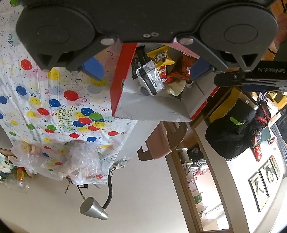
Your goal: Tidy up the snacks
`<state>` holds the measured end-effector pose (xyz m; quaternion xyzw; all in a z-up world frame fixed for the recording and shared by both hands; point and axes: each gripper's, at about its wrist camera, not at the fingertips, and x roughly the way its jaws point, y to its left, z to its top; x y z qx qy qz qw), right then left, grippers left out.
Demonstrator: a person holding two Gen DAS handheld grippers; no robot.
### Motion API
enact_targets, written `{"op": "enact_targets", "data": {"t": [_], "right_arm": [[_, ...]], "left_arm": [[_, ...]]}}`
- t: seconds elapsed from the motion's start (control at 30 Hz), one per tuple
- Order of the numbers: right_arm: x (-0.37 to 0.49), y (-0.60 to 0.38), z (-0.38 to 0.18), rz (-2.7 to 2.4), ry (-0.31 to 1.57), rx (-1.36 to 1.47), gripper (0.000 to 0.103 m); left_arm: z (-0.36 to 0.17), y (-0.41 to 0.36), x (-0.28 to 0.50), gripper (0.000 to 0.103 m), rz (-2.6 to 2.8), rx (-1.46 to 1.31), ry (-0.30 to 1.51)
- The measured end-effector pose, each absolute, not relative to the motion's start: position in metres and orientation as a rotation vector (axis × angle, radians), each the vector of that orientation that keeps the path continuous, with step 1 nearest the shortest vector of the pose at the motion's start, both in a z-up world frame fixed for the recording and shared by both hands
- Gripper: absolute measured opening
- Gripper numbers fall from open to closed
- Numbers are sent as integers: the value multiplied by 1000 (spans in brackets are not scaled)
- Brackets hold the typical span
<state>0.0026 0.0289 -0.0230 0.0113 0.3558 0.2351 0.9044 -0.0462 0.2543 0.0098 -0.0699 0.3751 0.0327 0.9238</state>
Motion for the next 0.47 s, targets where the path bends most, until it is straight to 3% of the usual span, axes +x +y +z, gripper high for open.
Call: {"op": "enact_targets", "data": {"t": [0.47], "right_arm": [[1, 22, -29, 459, 750, 40, 103]], "left_arm": [[7, 254, -46, 103, 65, -146, 778]]}}
